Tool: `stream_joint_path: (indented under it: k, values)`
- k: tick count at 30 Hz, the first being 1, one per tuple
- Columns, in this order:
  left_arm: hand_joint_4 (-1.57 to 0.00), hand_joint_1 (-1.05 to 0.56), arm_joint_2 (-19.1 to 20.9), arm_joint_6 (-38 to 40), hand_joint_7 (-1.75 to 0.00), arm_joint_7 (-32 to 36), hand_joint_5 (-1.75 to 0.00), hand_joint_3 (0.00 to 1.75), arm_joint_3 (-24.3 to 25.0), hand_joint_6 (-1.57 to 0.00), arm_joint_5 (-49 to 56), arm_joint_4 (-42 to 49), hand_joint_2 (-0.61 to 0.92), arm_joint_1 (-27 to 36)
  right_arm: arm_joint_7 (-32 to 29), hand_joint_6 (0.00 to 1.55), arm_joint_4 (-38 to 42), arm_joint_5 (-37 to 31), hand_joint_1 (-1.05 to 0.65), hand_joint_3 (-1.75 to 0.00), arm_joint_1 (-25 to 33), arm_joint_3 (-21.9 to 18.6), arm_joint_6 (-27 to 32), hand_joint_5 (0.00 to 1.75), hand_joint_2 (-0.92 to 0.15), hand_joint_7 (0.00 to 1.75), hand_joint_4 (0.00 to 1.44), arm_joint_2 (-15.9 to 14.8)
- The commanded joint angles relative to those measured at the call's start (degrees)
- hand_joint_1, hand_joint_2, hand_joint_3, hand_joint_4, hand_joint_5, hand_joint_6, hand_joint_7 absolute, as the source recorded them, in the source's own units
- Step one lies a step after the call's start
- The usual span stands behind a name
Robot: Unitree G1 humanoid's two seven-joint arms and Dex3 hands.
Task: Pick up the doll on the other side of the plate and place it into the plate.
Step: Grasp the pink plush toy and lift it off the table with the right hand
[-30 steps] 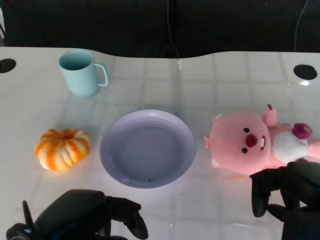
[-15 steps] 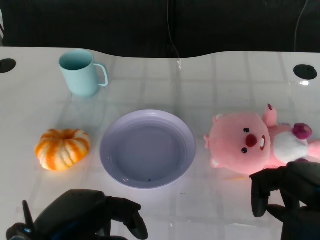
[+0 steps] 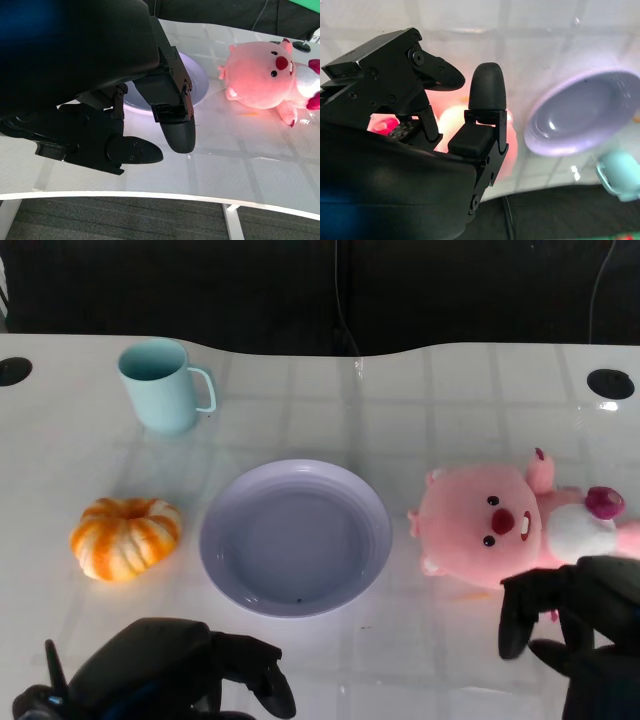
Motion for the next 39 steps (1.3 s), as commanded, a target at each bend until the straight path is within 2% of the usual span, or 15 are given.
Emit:
stream_joint_path:
  k: [1,3,4,9,12,18,22,31,39]
  values:
    - [-0.68,-0.2,0.9,0.0,-0.7,-0.4,-1.31,0.3,0.3,-0.82,-0.2,0.4,0.92,-0.6,-2.2,0.85,0.6,0.9,-0.08,-0.66,0.3,-1.4,-0.9,1.14,-0.63,0.67,0.82,0.4]
    - [-0.68,-0.19,0.9,-0.3,-0.69,-0.1,-1.32,0.3,0.3,-0.83,-0.2,0.5,0.92,-0.6,-3.5,0.85,0.3,0.9,-0.12,-0.4,0.4,-2.0,-1.0,0.98,-0.77,0.45,0.79,0.7]
    - [-0.69,-0.19,0.9,-0.6,-0.69,0.1,-1.31,0.29,0.3,-0.83,-0.2,0.6,0.92,-0.5,-4.2,0.82,0.3,0.9,-0.13,-0.31,0.5,-2.1,-1.2,0.9,-0.81,0.35,0.76,0.7]
    - [-0.68,-0.19,0.8,-0.3,-0.68,-0.4,-1.29,0.3,0.4,-0.83,-0.5,0.5,0.92,-0.5,-7.7,0.7,1.4,0.1,-0.17,-0.2,0.2,-2.7,-3.3,0.69,-0.85,0.13,0.66,0.9]
    - [-0.68,-0.19,0.9,-0.1,-0.68,-0.5,-1.28,0.3,0.3,-0.83,-0.2,0.3,0.92,-0.6,-9.3,0.59,1.4,-1.7,-0.25,-0.1,0.0,-2.8,-3.1,0.49,-0.91,0.03,0.58,0.6]
    - [-0.7,-0.19,1.0,-0.5,-0.67,-0.2,-1.25,0.29,0.1,-0.83,0.4,0.6,0.92,-0.6,-8.8,0.29,0.3,-5.6,-0.38,-0.05,-1.1,-3.5,1.2,0.29,-0.92,0.0,0.31,0.0]
    - [-0.7,-0.2,1.1,-0.3,-0.66,-0.4,-1.24,0.29,0.2,-0.84,0.5,0.5,0.92,-0.4,-7.2,0.19,-0.7,-8.2,-0.47,-0.02,-2.5,-3.2,5.2,0.23,-0.9,0.0,0.19,-0.2]
    - [-0.71,-0.19,1.4,-0.4,-0.66,-0.4,-1.21,0.3,0.4,-0.84,-0.3,0.8,0.92,-0.2,-1.1,0.14,1.2,-14.0,-0.62,0.0,-9.0,-0.7,13.1,0.2,-0.89,0.0,0.09,-1.5]
    - [-0.71,-0.2,1.3,-0.1,-0.66,-0.3,-1.21,0.3,0.3,-0.84,0.1,0.5,0.92,0.1,0.0,0.19,8.0,-17.5,-0.65,0.0,-14.3,2.8,15.0,0.23,-0.88,0.02,0.09,-1.5]
